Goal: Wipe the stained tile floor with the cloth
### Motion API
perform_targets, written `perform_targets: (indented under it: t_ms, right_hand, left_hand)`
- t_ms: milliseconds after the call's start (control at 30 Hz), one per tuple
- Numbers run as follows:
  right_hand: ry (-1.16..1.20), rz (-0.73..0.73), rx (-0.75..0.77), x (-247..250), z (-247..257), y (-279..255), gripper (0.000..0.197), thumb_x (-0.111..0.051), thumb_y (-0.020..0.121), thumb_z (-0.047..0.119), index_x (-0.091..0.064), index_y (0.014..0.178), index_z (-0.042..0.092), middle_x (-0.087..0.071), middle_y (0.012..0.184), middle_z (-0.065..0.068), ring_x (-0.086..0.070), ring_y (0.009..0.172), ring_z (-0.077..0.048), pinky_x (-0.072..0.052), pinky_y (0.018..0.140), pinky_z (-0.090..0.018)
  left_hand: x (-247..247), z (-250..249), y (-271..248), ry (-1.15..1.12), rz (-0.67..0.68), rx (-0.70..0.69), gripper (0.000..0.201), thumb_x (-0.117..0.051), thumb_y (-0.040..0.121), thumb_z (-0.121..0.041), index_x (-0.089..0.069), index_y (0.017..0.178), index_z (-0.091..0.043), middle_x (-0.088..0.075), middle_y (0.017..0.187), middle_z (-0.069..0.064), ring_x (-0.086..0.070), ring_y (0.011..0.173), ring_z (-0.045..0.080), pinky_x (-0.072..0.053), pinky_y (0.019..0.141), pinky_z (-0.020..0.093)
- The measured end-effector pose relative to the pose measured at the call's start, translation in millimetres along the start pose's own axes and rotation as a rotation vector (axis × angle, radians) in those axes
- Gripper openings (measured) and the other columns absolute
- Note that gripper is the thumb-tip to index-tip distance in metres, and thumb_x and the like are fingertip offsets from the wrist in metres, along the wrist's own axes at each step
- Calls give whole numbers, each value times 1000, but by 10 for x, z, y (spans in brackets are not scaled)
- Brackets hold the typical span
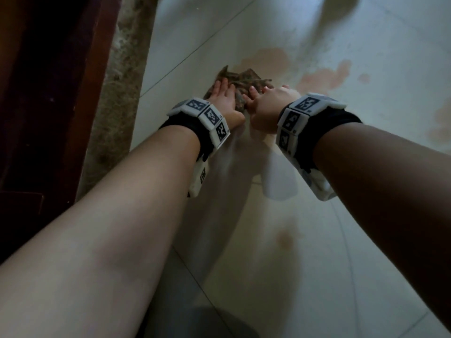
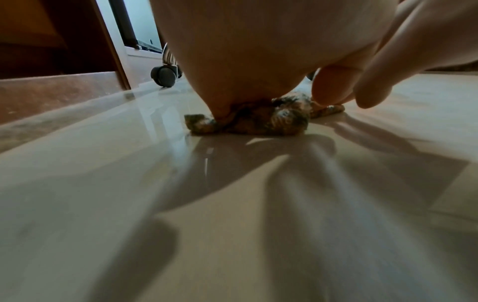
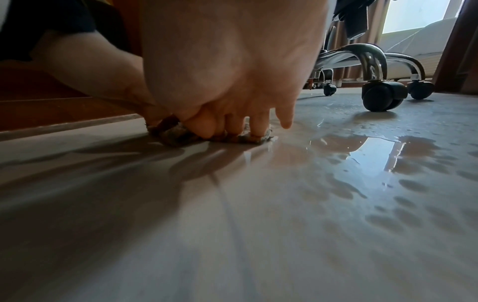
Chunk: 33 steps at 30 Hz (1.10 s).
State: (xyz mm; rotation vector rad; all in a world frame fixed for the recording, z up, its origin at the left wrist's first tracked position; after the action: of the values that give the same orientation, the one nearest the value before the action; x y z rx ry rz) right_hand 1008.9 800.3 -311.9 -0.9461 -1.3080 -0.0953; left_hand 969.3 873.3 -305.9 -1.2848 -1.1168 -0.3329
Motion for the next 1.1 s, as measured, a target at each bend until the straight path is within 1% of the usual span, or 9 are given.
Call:
perform_targets:
  t_ms: [167, 300, 433, 467, 533, 633, 700, 900, 1100]
  right_hand:
    - [2, -11, -28, 68, 9, 167, 68, -36, 94, 39, -11, 154, 16, -18, 160, -4, -26, 145, -27, -20, 116, -49]
    - [-7, -39, 1, 90, 0, 263, 69, -37, 90, 38, -16, 153, 19, -21, 159, -5, -32, 142, -29, -25, 113, -51]
    - [31, -42, -9, 128, -10, 272, 75, -34, 78, 41, -22, 150, 22, -33, 154, -5, -39, 137, -30, -29, 110, -53]
    - [47, -38, -23, 131, -20, 272, 77, -35, 77, 41, -20, 151, 22, -32, 154, -5, -37, 138, -30, -29, 110, -53]
    - [70, -30, -37, 139, -21, 234, 73, -37, 84, 39, -16, 152, 22, -25, 158, -5, -31, 143, -29, -25, 114, -52]
    - [50, -32, -18, 101, 4, 128, 65, -36, 93, 36, -13, 153, 22, -12, 161, -2, -21, 147, -27, -17, 118, -49]
    - [11, -27, 11, 53, 15, 31, 65, -37, 95, 34, -9, 153, 23, -6, 162, -2, -17, 148, -27, -16, 118, -49]
    - [-41, 29, 35, -148, 64, -226, 70, -40, 94, 36, -5, 153, 24, -2, 162, -2, -16, 148, -26, -19, 116, -48]
    - [-16, 67, 17, -336, 134, -519, 72, -42, 93, 36, -4, 153, 25, 1, 162, -1, -12, 149, -24, -15, 118, -49]
  left_hand:
    - [147, 26, 145, -42, -31, -4, 71, -47, 94, -22, -9, 152, -7, 6, 161, 12, 3, 150, 24, -7, 120, 30]
    - [193, 86, 237, -107, -63, 22, 70, -45, 96, -18, -4, 152, -5, 6, 161, 13, 1, 150, 23, -8, 118, 27]
    - [199, 149, 302, -151, -112, 28, 68, -44, 96, -14, -6, 152, -6, -3, 161, 11, -10, 149, 24, -11, 119, 31]
    - [195, 158, 308, -165, -117, 37, 67, -42, 98, -15, -5, 153, -8, -3, 162, 10, -10, 149, 23, -11, 119, 30]
    - [192, 180, 282, -213, -112, 85, 67, -39, 99, -19, 0, 153, -12, 1, 162, 8, -7, 150, 21, -9, 119, 27]
    - [156, 161, 204, -177, -93, 70, 76, -45, 95, -19, 3, 153, -11, 3, 161, 12, -5, 150, 22, -8, 120, 28]
    - [98, 163, 132, -135, -75, 55, 82, -50, 91, -19, 3, 153, -11, 2, 161, 12, -5, 150, 21, -9, 120, 29]
    - [-129, 85, -157, -99, -28, -6, 85, -53, 88, -17, 2, 153, -9, 2, 161, 10, 0, 150, 18, -8, 121, 27]
    - [-329, 19, -421, -24, 4, -79, 82, -52, 88, -17, -3, 153, -12, 9, 162, 6, 4, 150, 17, -7, 123, 31]
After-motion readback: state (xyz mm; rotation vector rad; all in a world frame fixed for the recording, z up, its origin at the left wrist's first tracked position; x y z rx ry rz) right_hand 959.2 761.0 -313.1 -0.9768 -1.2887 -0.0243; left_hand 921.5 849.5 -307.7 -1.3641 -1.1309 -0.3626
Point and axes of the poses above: each hand's wrist, its own y-axis towards the middle knuckle, its own x-axis out of the back of the hand, z = x × y, the point moved 8 cm from there along y, towards the middle knuckle
